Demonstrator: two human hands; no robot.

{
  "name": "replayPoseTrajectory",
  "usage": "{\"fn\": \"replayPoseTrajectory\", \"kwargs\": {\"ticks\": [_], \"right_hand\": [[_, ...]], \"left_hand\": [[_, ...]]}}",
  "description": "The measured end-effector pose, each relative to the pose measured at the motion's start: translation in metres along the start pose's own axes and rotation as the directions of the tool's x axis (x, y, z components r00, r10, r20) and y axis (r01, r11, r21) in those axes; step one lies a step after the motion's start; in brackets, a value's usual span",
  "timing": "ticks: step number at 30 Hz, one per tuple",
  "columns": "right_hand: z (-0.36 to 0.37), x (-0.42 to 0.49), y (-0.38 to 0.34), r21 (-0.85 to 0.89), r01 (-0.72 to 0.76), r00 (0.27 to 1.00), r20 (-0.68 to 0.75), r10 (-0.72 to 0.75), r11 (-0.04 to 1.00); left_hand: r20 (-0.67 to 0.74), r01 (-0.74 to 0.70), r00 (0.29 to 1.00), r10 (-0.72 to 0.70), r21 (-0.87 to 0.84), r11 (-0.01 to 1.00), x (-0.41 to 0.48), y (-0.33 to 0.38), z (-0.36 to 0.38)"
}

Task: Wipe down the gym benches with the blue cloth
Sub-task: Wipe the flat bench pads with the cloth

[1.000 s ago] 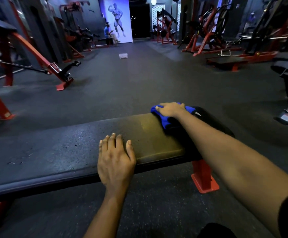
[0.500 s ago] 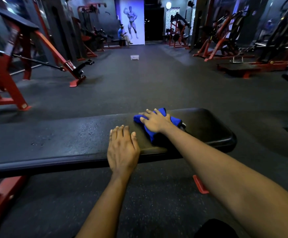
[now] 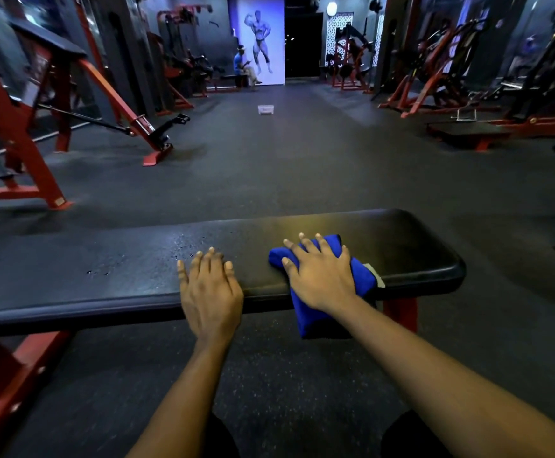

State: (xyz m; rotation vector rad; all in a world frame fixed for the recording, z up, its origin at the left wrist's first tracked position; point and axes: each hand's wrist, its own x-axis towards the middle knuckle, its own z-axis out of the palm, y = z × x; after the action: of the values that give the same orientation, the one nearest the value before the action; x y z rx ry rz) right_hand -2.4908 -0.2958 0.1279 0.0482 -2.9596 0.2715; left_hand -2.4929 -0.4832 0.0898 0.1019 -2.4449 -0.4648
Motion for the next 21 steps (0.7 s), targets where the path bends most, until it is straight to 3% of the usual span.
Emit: {"fn": "replayPoseTrajectory", "kwargs": {"ticks": [6,11,18,21], "right_hand": [[0.003,0.099,0.005,0.028,-0.099,0.981,0.169,0.093,0.995],[0.003,0.150,-0.008,0.018,-0.186,0.966,0.185,0.180,0.982],[0.008,0.094,-0.019,0.006,-0.046,0.978,0.204,0.044,0.999],[0.009,0.040,-0.033,-0.020,0.012,0.993,0.117,-0.010,1.000]], "left_hand": [[0.008,-0.022,1.000,0.022,0.009,1.000,-0.001,-0.007,0.008],[-0.008,-0.018,1.000,0.019,0.033,0.999,0.000,-0.008,0.012],[-0.001,-0.008,1.000,0.008,0.036,0.999,-0.002,-0.007,0.008],[-0.002,-0.008,1.000,0.008,0.017,1.000,-0.002,-0.007,0.007]]}}
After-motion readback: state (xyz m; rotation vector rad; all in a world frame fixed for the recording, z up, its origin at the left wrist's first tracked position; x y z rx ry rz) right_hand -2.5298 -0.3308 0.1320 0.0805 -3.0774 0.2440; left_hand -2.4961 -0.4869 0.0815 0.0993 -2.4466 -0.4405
